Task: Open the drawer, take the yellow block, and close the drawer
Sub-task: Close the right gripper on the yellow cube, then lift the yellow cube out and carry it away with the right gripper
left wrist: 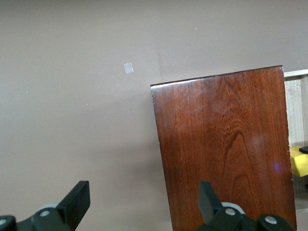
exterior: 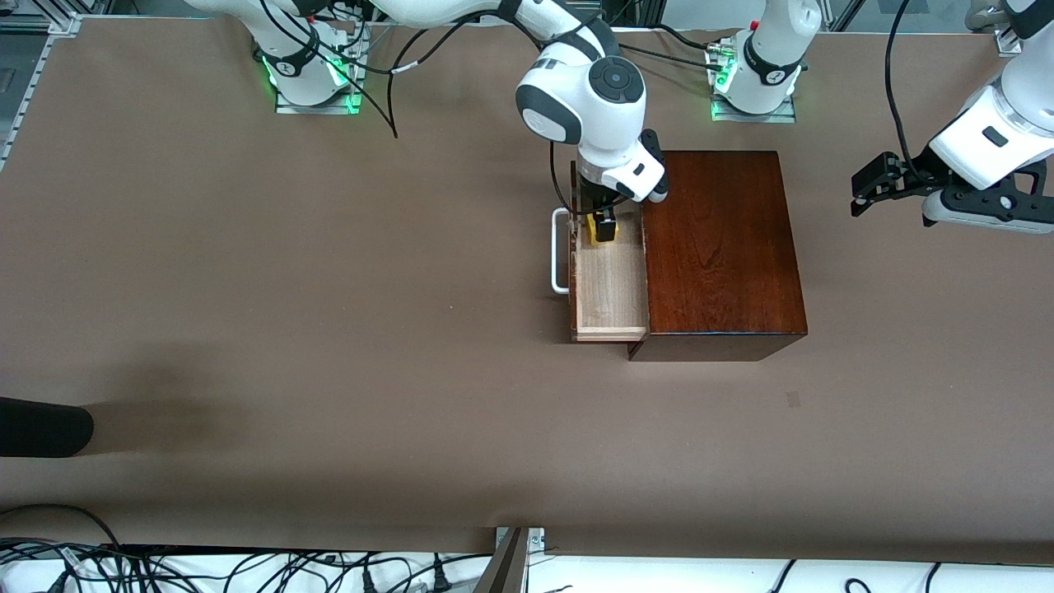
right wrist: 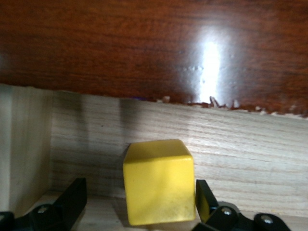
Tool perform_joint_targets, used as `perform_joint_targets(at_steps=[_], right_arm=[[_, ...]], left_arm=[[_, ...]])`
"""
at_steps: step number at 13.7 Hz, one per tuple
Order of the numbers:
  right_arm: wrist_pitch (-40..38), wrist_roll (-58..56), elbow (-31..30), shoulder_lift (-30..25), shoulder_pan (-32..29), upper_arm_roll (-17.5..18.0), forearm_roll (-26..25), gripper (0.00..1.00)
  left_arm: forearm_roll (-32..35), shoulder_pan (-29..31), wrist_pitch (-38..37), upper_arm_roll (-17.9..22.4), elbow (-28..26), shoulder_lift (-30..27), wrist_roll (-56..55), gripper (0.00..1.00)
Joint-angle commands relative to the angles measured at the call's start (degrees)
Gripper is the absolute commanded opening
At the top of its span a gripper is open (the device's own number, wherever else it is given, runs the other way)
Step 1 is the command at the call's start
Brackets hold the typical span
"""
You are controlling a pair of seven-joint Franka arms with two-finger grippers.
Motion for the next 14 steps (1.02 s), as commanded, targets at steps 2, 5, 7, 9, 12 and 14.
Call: perform_joint_targets(at_steps=[2,5,7,9,12,14], right_arm=[[0.23,0.43,2.09,1.41,0.57,-0.58,-0.87,0.55],[-0.20,0.34,3.67,1.15,-0.04,-0.67,-0.78,0.01],[-1.69,0.43,4.29,0.54,0.04,-0.85,-0.78,0.00],[-5.46,0.35,5.60,-1.74,-0.57,-0.76,-0.69,0.00],[-10.83,0.78,5.61,-7.01,-4.07,-1.55,-0.52,0.00],[-11.45,2.27,5.61,-10.61,-7.76,-2.77,-0.60,0.00]], left_arm=[[1.22,-0.22,-0.88,-0.03,1.03,0.15,0.89,1.00],[1.22,-0.22,-0.88,-0.12,1.12,0.15,0.80,1.00],[1.22,-0.22,-0.88,-0.12,1.12,0.15,0.89,1.00],[1.22,-0.22,-0.88,-0.12,1.12,0.15,0.89,1.00],[1.22,-0.22,-0.88,-0.12,1.12,0.15,0.89,1.00],[1.22,-0.22,-0.88,-0.12,1.12,0.15,0.89,1.00]])
